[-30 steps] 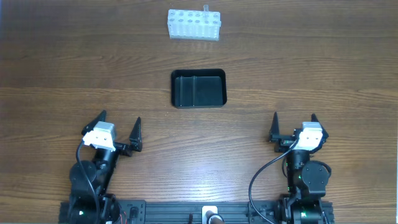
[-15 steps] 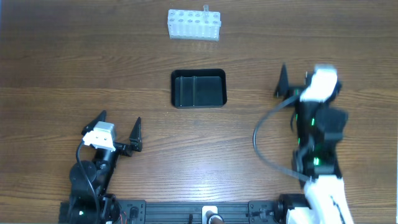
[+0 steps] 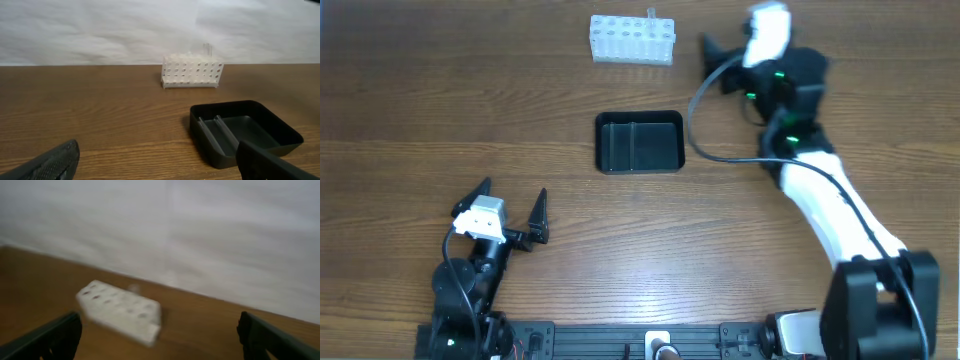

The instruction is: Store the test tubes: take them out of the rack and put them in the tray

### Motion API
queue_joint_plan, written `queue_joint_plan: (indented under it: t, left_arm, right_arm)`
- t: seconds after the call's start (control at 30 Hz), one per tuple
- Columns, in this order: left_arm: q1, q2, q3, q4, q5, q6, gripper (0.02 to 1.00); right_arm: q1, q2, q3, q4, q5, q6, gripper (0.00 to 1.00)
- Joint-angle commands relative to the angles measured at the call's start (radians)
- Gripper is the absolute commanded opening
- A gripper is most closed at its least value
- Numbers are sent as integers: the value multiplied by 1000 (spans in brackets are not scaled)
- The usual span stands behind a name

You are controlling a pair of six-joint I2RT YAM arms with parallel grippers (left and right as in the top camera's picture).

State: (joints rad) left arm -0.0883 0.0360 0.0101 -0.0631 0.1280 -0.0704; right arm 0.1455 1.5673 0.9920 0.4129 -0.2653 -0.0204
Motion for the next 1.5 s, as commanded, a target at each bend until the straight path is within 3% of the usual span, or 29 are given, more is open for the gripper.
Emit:
queue_joint_plan:
  t: [0.03, 0.23, 0.33, 0.57, 0.87, 1.2, 1.3, 1.5]
  left_arm:
    - [6, -10, -4, -2, 13, 18, 998]
    - [6, -10, -4, -2, 13, 18, 1000]
    - [6, -10, -4, -2, 13, 18, 998]
    - [6, -10, -4, -2, 13, 18, 998]
    - [6, -10, -4, -2, 13, 18, 998]
    - [6, -10, -4, -2, 13, 18, 998]
    - [6, -10, -5, -2, 13, 18, 998]
    - [6, -10, -5, -2, 13, 18, 998]
  right_arm:
    - [110, 55, 48, 17, 33, -7, 991]
    - [251, 127, 48, 63, 329, -2, 991]
    - [298, 163, 48, 82, 422, 25, 991]
    - [369, 245, 49, 129, 588, 179, 991]
    - [408, 281, 50, 205, 778, 181, 991]
    - [388, 309, 50, 263, 806, 180, 991]
    - [383, 345, 56, 293, 872, 172, 991]
    - [380, 434, 124, 295, 903, 21, 991]
